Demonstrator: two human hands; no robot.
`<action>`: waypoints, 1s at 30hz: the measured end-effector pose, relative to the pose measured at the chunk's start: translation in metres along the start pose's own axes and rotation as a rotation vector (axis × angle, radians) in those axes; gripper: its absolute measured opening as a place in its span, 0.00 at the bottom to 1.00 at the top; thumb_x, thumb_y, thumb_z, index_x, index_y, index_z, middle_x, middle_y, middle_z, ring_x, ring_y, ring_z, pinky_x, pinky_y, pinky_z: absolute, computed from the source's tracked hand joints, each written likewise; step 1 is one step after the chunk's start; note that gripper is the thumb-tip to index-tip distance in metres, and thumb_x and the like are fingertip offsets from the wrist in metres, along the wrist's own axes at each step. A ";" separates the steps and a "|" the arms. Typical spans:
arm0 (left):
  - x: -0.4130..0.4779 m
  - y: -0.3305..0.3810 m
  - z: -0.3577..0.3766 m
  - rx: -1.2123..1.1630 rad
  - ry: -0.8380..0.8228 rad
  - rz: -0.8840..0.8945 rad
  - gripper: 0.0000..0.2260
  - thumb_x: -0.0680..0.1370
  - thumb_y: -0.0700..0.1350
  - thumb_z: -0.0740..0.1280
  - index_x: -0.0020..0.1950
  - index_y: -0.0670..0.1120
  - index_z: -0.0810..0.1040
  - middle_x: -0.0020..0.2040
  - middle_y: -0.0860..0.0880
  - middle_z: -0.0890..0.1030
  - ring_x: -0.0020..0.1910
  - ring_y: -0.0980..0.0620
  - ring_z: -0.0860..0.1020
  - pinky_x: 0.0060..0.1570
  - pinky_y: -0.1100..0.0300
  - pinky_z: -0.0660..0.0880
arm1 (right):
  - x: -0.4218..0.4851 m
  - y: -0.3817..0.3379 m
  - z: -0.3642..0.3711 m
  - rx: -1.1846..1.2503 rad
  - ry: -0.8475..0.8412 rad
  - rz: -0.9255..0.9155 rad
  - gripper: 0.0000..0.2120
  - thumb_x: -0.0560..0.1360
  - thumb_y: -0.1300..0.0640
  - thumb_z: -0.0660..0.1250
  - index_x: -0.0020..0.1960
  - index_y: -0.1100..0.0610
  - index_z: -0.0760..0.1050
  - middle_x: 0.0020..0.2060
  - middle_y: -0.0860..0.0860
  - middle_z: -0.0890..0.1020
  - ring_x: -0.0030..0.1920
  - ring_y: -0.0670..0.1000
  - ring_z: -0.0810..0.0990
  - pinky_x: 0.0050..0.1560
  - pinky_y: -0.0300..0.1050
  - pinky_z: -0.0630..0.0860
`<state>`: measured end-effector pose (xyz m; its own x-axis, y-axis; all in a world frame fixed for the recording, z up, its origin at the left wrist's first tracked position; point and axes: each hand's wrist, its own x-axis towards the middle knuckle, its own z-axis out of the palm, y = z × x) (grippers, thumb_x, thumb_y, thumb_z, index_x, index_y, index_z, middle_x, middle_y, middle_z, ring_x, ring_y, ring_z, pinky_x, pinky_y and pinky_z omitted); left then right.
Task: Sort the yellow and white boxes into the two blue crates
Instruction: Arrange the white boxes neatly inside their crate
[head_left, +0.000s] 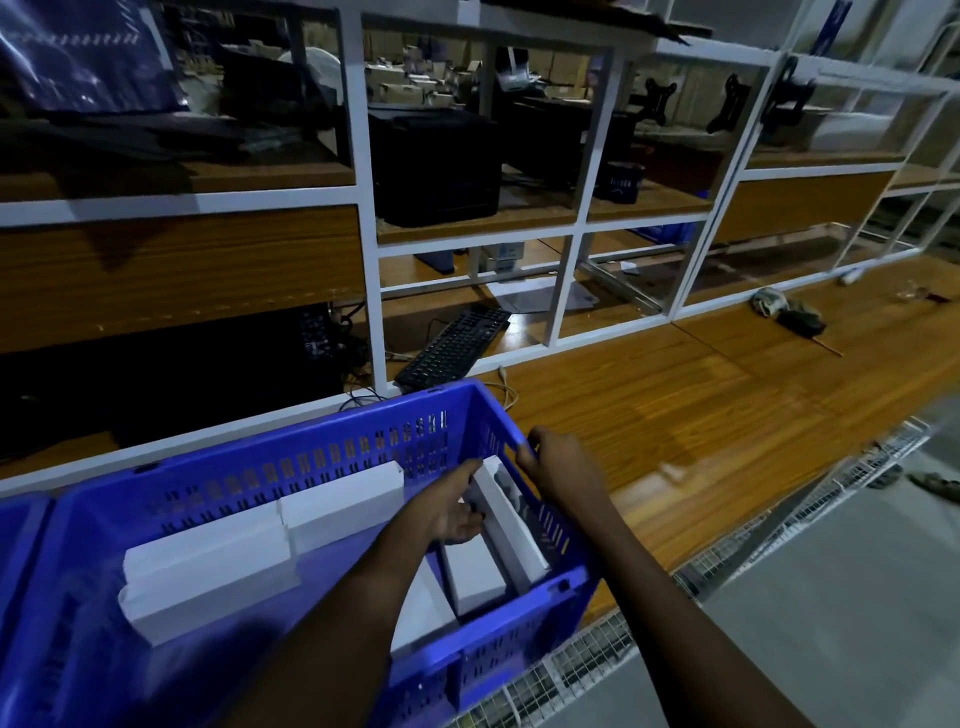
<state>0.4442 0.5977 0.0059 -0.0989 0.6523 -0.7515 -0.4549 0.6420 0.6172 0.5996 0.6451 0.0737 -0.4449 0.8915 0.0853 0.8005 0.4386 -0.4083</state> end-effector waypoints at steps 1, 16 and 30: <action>-0.001 0.000 0.001 0.040 0.002 0.005 0.31 0.73 0.63 0.69 0.68 0.45 0.72 0.55 0.42 0.78 0.48 0.45 0.78 0.41 0.52 0.76 | 0.000 0.000 0.001 0.001 0.000 -0.002 0.08 0.81 0.49 0.59 0.50 0.53 0.72 0.31 0.45 0.72 0.28 0.40 0.70 0.26 0.34 0.59; -0.022 -0.008 0.015 0.244 0.008 0.175 0.29 0.73 0.62 0.69 0.69 0.51 0.66 0.63 0.42 0.76 0.57 0.41 0.78 0.54 0.44 0.79 | 0.007 0.008 0.013 0.013 0.001 -0.011 0.09 0.80 0.48 0.59 0.49 0.52 0.73 0.32 0.47 0.76 0.29 0.44 0.74 0.28 0.37 0.66; -0.068 0.024 -0.053 -0.199 0.347 0.492 0.25 0.75 0.66 0.63 0.62 0.50 0.70 0.54 0.41 0.77 0.49 0.42 0.77 0.44 0.51 0.75 | 0.003 0.006 0.022 -0.215 0.186 -0.235 0.13 0.76 0.48 0.63 0.57 0.52 0.74 0.51 0.52 0.77 0.48 0.52 0.75 0.44 0.47 0.74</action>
<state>0.3929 0.5469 0.0595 -0.6039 0.6621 -0.4438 -0.4363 0.1914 0.8792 0.5946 0.6476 0.0516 -0.5620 0.7602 0.3261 0.7601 0.6301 -0.1590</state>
